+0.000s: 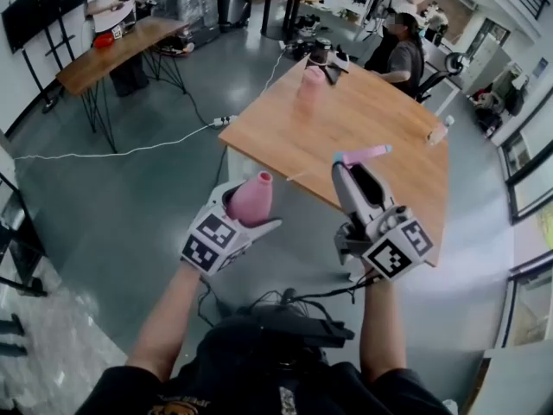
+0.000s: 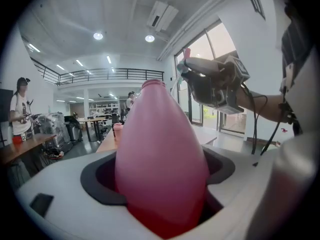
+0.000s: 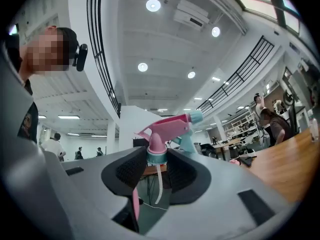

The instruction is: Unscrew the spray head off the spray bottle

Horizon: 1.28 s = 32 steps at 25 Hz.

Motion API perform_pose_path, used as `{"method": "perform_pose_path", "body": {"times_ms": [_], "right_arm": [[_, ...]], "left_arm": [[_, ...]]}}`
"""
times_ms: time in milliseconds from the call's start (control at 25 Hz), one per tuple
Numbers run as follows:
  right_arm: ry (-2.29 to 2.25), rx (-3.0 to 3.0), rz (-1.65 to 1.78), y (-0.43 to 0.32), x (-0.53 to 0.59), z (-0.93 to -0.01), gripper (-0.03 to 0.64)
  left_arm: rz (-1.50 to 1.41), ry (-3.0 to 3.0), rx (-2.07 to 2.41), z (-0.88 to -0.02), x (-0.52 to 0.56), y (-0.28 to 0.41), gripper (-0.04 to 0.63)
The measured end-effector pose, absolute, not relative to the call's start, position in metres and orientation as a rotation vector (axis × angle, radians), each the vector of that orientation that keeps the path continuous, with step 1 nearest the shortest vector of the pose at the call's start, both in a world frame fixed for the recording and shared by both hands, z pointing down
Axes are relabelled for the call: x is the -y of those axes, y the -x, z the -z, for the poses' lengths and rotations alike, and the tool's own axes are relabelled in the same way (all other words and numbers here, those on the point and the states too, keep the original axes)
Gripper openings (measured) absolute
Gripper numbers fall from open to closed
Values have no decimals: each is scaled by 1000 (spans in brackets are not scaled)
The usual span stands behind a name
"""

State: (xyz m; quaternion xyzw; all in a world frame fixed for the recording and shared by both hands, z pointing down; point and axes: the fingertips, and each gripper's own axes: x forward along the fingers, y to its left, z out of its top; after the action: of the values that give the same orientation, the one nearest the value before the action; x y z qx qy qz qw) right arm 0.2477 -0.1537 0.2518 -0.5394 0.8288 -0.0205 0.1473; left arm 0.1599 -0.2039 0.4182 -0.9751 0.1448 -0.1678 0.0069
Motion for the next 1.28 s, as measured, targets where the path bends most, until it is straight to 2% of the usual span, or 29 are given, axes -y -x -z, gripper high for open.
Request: {"method": "perform_pose_path", "body": {"times_ms": [360, 1280], "right_arm": [[1708, -2421, 6, -247, 171, -275, 135], [1864, -2439, 73, -240, 187, -316, 133]], "left_arm": [[408, 3058, -516, -383, 217, -162, 437], [383, 3081, -600, -381, 223, -158, 439]]}}
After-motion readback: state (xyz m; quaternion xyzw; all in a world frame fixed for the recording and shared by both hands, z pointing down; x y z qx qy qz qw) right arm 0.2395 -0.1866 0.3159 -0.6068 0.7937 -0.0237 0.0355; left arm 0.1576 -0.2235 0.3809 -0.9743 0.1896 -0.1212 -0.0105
